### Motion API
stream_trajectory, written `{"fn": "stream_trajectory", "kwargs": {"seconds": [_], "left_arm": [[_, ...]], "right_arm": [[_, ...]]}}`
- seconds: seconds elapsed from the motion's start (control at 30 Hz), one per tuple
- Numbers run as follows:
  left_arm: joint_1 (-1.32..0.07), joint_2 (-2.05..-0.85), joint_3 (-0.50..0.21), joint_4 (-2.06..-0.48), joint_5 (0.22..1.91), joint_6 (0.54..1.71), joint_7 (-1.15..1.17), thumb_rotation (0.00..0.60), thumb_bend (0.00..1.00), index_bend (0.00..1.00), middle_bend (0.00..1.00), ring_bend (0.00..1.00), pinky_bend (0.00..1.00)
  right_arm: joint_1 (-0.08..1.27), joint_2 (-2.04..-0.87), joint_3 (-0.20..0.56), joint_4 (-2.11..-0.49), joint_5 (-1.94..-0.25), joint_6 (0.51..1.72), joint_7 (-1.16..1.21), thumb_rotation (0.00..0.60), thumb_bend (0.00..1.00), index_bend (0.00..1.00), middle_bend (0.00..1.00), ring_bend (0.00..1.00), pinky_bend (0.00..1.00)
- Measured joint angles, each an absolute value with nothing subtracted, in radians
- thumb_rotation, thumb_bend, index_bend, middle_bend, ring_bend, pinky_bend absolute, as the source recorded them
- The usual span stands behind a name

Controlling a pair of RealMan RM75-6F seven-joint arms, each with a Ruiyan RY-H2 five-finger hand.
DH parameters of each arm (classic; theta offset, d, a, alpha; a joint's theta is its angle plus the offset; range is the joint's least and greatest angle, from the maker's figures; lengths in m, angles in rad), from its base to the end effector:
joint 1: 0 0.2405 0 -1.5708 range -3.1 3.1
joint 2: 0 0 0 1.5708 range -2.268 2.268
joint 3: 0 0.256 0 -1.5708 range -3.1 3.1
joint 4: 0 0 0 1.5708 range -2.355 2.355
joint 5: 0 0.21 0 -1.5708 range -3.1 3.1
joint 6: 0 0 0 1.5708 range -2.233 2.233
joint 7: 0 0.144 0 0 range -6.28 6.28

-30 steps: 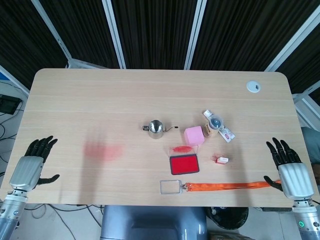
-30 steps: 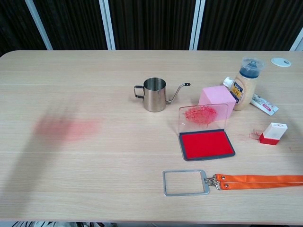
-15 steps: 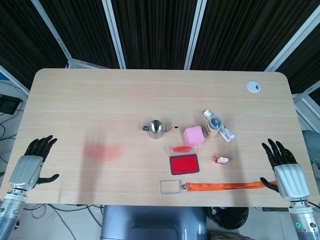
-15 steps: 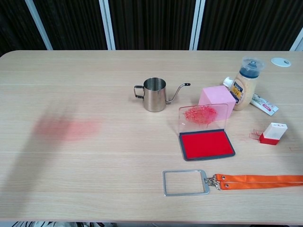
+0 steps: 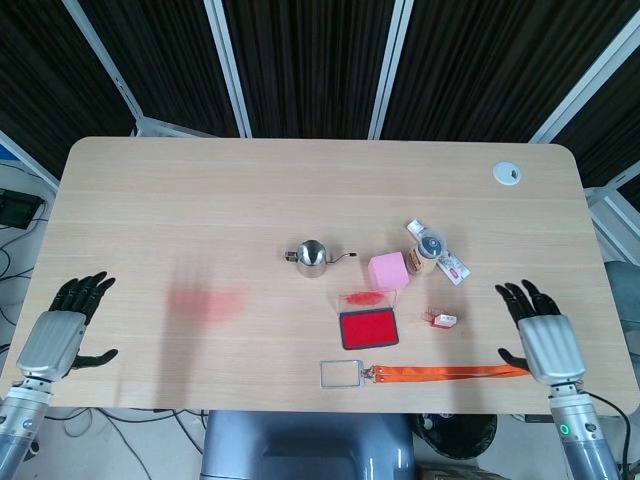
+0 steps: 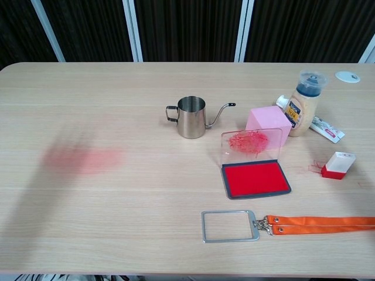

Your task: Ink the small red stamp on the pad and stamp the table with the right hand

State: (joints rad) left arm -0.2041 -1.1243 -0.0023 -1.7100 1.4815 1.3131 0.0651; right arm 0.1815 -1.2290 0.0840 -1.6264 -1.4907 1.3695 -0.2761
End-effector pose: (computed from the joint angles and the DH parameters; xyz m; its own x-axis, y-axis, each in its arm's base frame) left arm -0.2824 0.2007 0.1199 0.3774 0.1842 0.9075 0.9252 -0.1177 -0.3609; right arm -0.2811 -0.2145 0.1123 0.5324 -0.0371 0.8457 -0.8430 -0.1136 0.5257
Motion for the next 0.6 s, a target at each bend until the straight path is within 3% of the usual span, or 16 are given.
{"fn": "stream_trajectory", "kwargs": {"seconds": [0.2,0.6], "left_arm": [[-0.207,-1.113,-0.002,-1.716,1.477,1.305,0.047,0.600,0.01,0.00,0.00,0.00,0.00],[-0.213,-1.101,-0.001,-1.723,1.472,1.289,0.029,0.600,0.01,0.00,0.00,0.00,0.00]], "right_arm": [[0.244,-1.326,0.122,-1.616,-1.371,1.275,-0.386,0.600,0.22,0.36,0.34,0.23,0.27],[0.308,-1.468,0.154,-1.544,-1.233,1.199,-0.464,0.600,0.28,0.43,0.40,0.27,0.28]]}}
